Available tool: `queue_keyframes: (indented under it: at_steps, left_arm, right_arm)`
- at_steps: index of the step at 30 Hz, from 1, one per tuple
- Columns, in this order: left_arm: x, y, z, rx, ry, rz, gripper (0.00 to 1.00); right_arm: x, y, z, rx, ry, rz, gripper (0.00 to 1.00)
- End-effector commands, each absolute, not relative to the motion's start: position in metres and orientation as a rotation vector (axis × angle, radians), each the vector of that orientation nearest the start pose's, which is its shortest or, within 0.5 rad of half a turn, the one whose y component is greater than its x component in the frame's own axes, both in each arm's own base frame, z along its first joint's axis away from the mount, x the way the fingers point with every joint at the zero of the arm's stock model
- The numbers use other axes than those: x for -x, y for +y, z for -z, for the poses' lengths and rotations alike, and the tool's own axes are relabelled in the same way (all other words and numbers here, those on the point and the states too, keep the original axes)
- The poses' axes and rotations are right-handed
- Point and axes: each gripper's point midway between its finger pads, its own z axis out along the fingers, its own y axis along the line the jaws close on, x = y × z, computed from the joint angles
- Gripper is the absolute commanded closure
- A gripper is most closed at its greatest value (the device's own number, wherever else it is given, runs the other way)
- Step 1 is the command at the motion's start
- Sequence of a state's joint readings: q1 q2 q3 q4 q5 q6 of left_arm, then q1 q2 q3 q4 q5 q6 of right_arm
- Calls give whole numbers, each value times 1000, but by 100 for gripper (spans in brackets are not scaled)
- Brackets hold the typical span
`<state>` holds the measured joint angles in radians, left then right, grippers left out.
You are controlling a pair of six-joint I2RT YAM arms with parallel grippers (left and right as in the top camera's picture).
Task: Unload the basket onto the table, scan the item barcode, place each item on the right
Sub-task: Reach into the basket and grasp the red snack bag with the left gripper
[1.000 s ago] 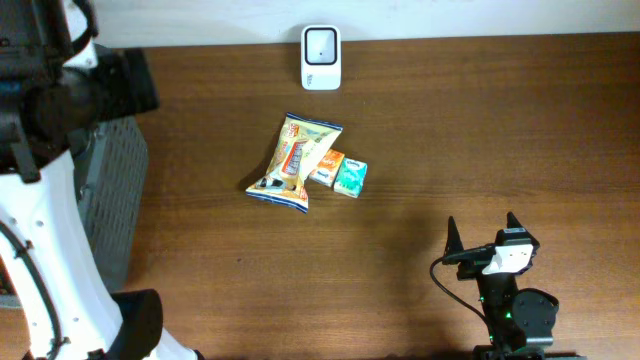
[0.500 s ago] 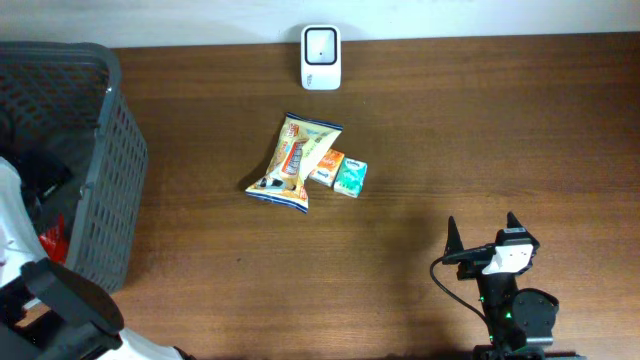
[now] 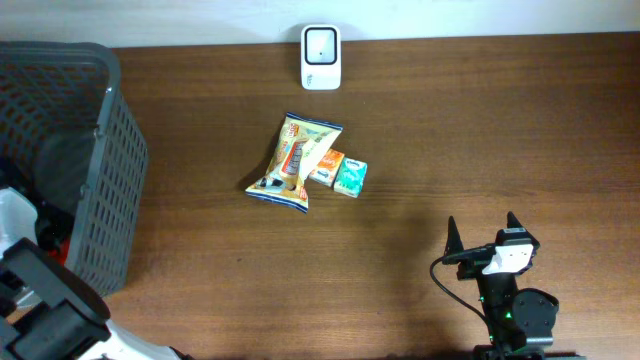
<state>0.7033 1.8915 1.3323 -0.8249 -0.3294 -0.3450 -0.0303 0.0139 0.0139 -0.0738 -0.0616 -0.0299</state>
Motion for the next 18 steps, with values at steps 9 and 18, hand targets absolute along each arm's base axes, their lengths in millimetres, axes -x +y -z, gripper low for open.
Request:
queue_keyframes:
  at_steps: [9,18]
  left_arm:
    - [-323,265,-87,1475,2521,27,100]
    - [-349,100,-449,515,1893,381,100]
  right_arm:
    - [-246,1,-156,36,1648,-1,2]
    - [-246,1,-156,36,1648,-1,2]
